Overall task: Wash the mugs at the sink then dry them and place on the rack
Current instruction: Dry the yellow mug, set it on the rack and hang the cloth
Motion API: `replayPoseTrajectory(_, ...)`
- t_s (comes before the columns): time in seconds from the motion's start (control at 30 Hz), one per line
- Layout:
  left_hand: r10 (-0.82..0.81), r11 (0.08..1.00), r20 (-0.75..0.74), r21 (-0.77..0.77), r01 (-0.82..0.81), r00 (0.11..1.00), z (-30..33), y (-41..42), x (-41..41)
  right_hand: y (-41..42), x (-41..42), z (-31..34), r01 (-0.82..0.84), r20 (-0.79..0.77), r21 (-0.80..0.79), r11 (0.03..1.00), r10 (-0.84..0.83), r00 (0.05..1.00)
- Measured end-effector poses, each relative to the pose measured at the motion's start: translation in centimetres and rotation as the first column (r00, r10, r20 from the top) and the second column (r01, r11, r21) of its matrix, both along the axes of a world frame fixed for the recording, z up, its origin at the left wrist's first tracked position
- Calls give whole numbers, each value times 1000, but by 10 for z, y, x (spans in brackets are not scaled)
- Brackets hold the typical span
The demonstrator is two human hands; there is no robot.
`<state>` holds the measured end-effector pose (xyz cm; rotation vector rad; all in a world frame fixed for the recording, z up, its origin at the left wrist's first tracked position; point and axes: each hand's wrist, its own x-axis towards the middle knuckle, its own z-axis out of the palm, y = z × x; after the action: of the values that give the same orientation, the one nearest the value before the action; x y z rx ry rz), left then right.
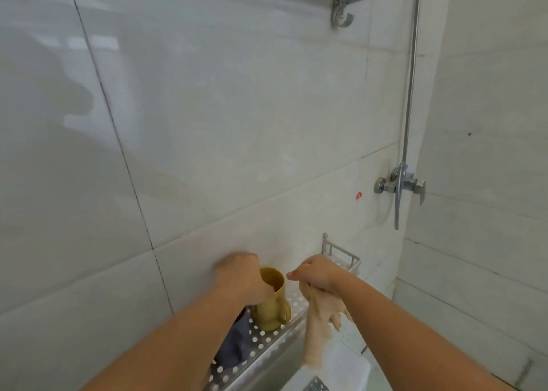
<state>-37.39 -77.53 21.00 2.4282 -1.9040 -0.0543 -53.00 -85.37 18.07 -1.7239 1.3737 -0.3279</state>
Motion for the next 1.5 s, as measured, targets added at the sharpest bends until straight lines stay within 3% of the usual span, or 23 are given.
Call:
replayPoseTrajectory(0.03, 13, 1000, -41, -28, -15, 999, 7, 0, -1, -1, -3, 13, 4, -5, -26, 1000, -5, 1000)
replayPoseTrajectory(0.1, 30, 995, -270, -86, -55, 962, 21, 0, -5, -1, -6, 45, -6, -6, -99, 995, 5, 1000)
replayPoseTrajectory(0.17, -36, 992, -553, -121, -38, 833, 40, 3, -8, 7, -7, 84, -34, -1, -160, 987, 34, 999)
replayPoseTrajectory(0.23, -156, 985, -707, -165, 55, 690, 69, 14, -15, 23, -4, 126, -88, -10, -193, 977, 88, 996)
replayPoseTrajectory(0.33, -325, 945, -779, -289, 153, 537, 117, 35, -16, 49, 6, 181, -161, 59, -212, 964, 177, 983)
replayPoseTrajectory(0.43, -408, 912, -773, -370, 177, 486, 158, 59, -11, 74, 14, 220, -195, 146, -161, 967, 219, 965)
replayPoseTrajectory(0.6, -437, 861, -784, -507, -49, 441, 211, 100, 3, 110, 33, 272, -254, 206, -271, 928, 314, 927)
replayPoseTrajectory(0.73, -439, 815, -733, -568, -114, 520, 255, 129, 19, 134, 39, 310, -198, 220, -479, 855, 335, 916)
replayPoseTrajectory(0.8, -436, 794, -745, -583, -174, 504, 275, 138, 29, 142, 36, 326, -223, 215, -504, 834, 371, 903)
replayPoseTrajectory(0.9, -452, 724, -763, -616, -309, 462, 303, 150, 43, 151, 38, 340, -245, -45, -619, 747, 278, 960)
replayPoseTrajectory(0.93, -463, 702, -768, -623, -345, 442, 313, 154, 46, 153, 41, 343, -209, -64, -679, 704, 227, 972)
replayPoseTrajectory(0.97, -473, 691, -771, -625, -363, 426, 321, 158, 47, 156, 45, 347, -149, -14, -718, 680, 201, 980)
replayPoseTrajectory(1.03, -491, 671, -748, -652, -353, 448, 336, 163, 48, 160, 52, 361, 42, 251, -698, 715, 190, 949)
replayPoseTrajectory(1.07, -485, 647, -708, -686, -333, 513, 342, 164, 49, 158, 57, 370, 152, 438, -627, 765, 185, 880)
replayPoseTrajectory(1.13, -410, 582, -539, -776, -244, 736, 353, 167, 49, 156, 69, 391, 278, 742, -430, 859, 161, 650)
replayPoseTrajectory(1.2, -204, 553, -253, -827, -102, 946, 361, 172, 46, 156, 87, 411, 329, 854, -357, 874, 163, 494)
replayPoseTrajectory(1.27, 15, 536, 19, -844, 8, 1000, 369, 173, 43, 160, 105, 427, 446, 866, -421, 790, 204, 456)
replayPoseTrajectory(1.33, 180, 516, 177, -855, 61, 967, 376, 171, 44, 168, 119, 435, 588, 859, -495, 640, 255, 445)
replayPoseTrajectory(1.4, 289, 522, 199, -853, 20, 936, 383, 167, 48, 169, 133, 434, 575, 786, -616, 539, 382, 485)
replayPoseTrajectory(1.5, 376, 551, 143, -829, -97, 916, 389, 162, 60, 153, 156, 424, 322, 535, -815, 482, 410, 739)
